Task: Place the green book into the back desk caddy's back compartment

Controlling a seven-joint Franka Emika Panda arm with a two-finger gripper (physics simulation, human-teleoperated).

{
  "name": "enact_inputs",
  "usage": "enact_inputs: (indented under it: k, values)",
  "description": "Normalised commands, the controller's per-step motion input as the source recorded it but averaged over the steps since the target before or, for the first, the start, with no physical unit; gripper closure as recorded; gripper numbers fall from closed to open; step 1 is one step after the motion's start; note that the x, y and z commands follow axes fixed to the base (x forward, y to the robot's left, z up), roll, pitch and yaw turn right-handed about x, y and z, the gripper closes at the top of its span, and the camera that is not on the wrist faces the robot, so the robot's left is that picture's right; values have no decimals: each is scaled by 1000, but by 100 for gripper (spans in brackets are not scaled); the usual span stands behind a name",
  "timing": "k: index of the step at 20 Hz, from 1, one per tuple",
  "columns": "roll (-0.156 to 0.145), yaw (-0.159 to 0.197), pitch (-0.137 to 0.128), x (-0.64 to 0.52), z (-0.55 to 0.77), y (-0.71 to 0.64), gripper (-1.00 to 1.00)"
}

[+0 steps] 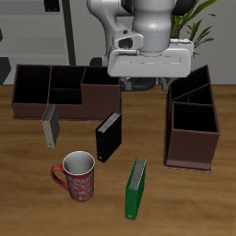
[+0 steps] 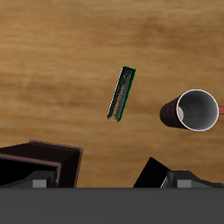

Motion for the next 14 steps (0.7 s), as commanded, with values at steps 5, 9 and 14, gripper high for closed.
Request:
enact_inputs:
  k: [5, 9, 14]
  values:
    - [-3, -14, -30, 326, -101, 24, -100]
    - [14, 9, -8, 224, -145, 117, -100]
    - [-7, -2, -44, 247, -87, 57, -100]
